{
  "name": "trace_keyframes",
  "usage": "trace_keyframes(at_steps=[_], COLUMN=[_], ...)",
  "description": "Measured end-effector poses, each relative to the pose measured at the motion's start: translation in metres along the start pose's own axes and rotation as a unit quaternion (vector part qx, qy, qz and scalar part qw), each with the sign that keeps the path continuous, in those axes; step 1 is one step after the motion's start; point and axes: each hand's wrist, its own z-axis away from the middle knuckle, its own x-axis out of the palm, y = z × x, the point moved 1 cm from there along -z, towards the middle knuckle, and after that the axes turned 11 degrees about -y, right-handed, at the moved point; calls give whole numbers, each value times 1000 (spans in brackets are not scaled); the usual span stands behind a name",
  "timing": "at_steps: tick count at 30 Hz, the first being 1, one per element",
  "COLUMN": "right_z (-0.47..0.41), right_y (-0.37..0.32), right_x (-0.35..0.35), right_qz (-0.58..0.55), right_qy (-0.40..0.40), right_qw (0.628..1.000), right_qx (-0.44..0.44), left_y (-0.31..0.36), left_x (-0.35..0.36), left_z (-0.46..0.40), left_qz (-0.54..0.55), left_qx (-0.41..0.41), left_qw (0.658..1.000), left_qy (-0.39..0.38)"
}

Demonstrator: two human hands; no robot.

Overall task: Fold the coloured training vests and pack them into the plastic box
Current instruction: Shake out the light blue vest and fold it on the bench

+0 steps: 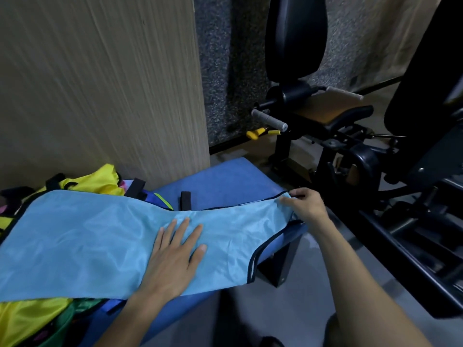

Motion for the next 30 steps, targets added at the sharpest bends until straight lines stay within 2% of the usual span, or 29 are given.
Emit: trace_keyframes(at_steps=[2, 5, 10, 16, 21, 24, 27, 28, 30], right_z=[-1, 4, 16, 14, 17, 20, 23, 26, 34], right_y=[1, 3, 0, -1, -4, -7, -10, -11, -16], right_x=[-9, -19, -25, -29, -32, -35, -36, -36, -37], right_qz=[-18, -81, -168, -205, -209, -165, -80, -51, -15], right_qy=[-12, -51, -66, -88, -105, -97, -86, -89, -88], right_qw=[1000, 995, 983, 975, 972, 981, 992, 992, 990], right_qx=[9, 20, 18, 15, 5, 4, -44, -71, -109], left_y=[5, 37, 120, 176, 176, 161, 150, 146, 138], left_x=[-10, -31, -39, -27, -31, -46, -64, -68, -70], left_z=[-6, -29, -94, -157, -167, -169, -166, -168, -173], left_qz=[4, 76, 236, 307, 356, 434, 543, 558, 556], left_qx=[7, 49, 142, 120, 117, 114, 115, 111, 103], left_qw=[999, 994, 961, 943, 927, 893, 824, 810, 807], left_qy=[37, 65, 13, -46, -15, -27, -115, -142, -171])
